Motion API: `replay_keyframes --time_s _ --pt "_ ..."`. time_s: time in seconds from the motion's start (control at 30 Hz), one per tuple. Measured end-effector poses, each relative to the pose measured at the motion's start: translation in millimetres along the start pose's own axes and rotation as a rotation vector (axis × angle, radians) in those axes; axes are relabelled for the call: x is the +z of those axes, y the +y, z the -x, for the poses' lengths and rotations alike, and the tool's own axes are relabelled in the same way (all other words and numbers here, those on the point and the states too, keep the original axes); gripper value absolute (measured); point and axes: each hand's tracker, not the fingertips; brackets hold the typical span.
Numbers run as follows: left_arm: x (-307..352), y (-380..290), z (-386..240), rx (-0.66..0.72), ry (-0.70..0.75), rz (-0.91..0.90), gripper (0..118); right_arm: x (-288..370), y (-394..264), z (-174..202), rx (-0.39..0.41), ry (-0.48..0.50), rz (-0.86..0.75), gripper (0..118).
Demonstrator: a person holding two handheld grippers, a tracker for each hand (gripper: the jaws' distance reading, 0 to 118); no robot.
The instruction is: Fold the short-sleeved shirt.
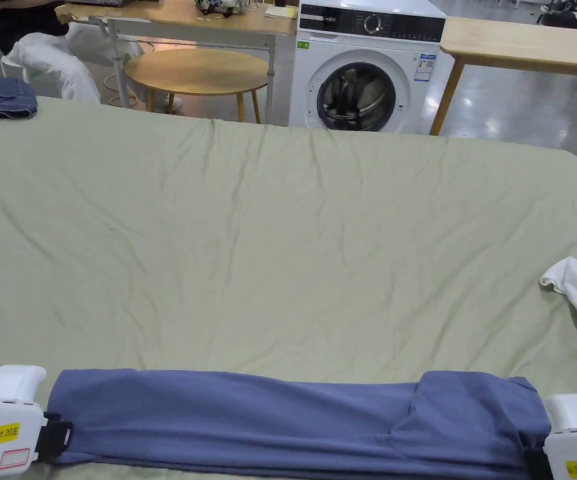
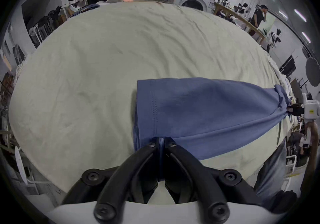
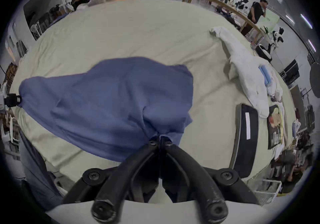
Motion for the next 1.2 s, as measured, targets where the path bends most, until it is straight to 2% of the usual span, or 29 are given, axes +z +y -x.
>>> replay_keyframes --time_s 0.27,0.33,0.37,0.47,0.5,0.53,0.8,0.83,0.87,0.9,0.93,0.97,1.0,1.03,1.13,1.2 --pt "-8 0 -4 -0.003 0.026 0.008 0 -19 -3 4 -0.037 -0.002 -0.018 0" --pt "-4 1 -5 -0.004 0.030 0.004 0 -16 -2 4 -0.026 -0.008 -0.016 4" --pt "0 2 -6 -0.003 0.030 0.001 4 -12 0 4 -0.022 -0.014 -0.017 9" --pt "14 7 -8 0.031 0.007 -0.041 45 9 7 5 -0.005 -0.121 -0.059 74" --pt "19 9 -9 0.041 0.004 -0.062 67 18 9 4 0.002 -0.125 -0.104 81" --pt "23 13 -11 0.041 0.017 -0.084 71 26 13 4 -0.002 -0.127 -0.145 81" --pt "43 45 -33 0.015 0.019 -0.335 71 49 44 31 -0.076 -0.092 -0.408 80" --pt "44 48 -36 0.007 0.028 -0.365 71 49 46 37 -0.089 -0.071 -0.447 74" --pt "44 51 -42 -0.009 0.032 -0.409 71 48 47 44 -0.103 -0.049 -0.494 64" --pt "45 53 -47 -0.023 0.049 -0.453 64 46 49 52 -0.114 -0.044 -0.528 46" --pt "46 54 -52 -0.038 0.073 -0.495 53 45 51 60 -0.127 -0.059 -0.564 29" --pt "47 56 -58 -0.051 0.083 -0.524 40 43 54 67 -0.133 -0.063 -0.597 17" --pt "48 59 -63 -0.053 0.096 -0.554 25 41 55 74 -0.145 -0.052 -0.630 13" --pt "49 60 -67 -0.051 0.103 -0.588 17 41 57 80 -0.159 -0.040 -0.654 11" --pt "52 64 -75 -0.048 0.130 -0.687 12 42 62 96 -0.177 -0.007 -0.725 4" --pt "56 63 -80 -0.057 0.157 -0.735 0 46 63 105 -0.183 -0.011 -0.792 0"
